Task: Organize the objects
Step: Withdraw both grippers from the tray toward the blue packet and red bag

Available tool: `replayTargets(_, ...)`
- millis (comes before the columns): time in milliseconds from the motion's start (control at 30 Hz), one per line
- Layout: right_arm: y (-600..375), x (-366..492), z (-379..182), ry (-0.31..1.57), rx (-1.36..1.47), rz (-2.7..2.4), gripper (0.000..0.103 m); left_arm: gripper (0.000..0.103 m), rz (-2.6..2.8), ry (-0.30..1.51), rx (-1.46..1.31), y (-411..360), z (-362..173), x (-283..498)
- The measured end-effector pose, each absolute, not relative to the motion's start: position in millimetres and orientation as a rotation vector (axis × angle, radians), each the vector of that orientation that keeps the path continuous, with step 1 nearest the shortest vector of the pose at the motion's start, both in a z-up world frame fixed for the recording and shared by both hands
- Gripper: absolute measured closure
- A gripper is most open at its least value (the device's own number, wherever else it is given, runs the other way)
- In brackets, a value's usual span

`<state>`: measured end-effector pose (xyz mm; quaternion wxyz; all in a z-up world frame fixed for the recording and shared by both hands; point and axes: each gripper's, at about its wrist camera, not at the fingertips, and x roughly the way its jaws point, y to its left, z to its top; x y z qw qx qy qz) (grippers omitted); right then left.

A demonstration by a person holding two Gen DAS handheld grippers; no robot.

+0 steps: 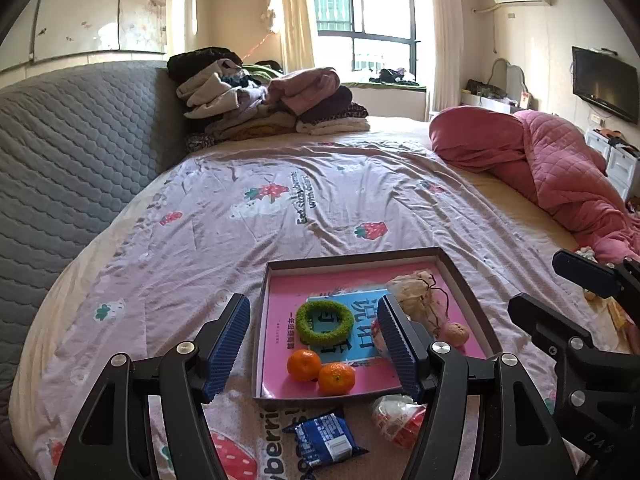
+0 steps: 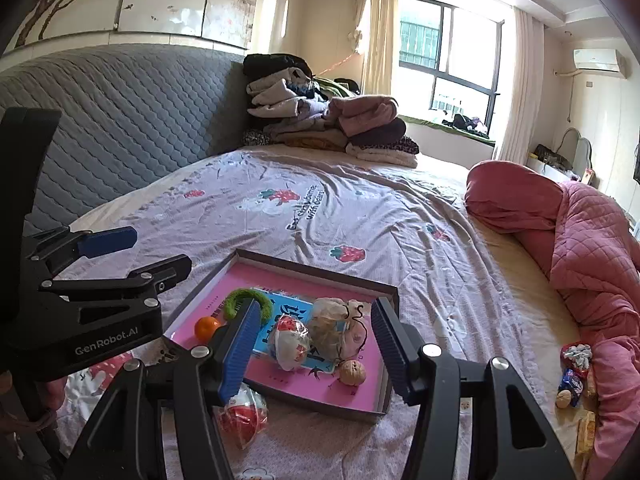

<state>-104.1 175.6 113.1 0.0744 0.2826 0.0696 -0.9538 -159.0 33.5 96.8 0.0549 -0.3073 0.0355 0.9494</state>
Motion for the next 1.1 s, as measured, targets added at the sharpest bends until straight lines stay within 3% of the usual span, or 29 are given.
replayTargets(600, 174, -60, 142, 0.168, 0.734, -2.888, 0.046, 0.035, 2.927, 0.073, -0.838, 14, 120, -101)
replayTargets(1100, 168, -28, 128, 0.178, 0.743, -2.867, 0.045, 0.035, 2.903, 0.039, -0.92, 1, 91, -70)
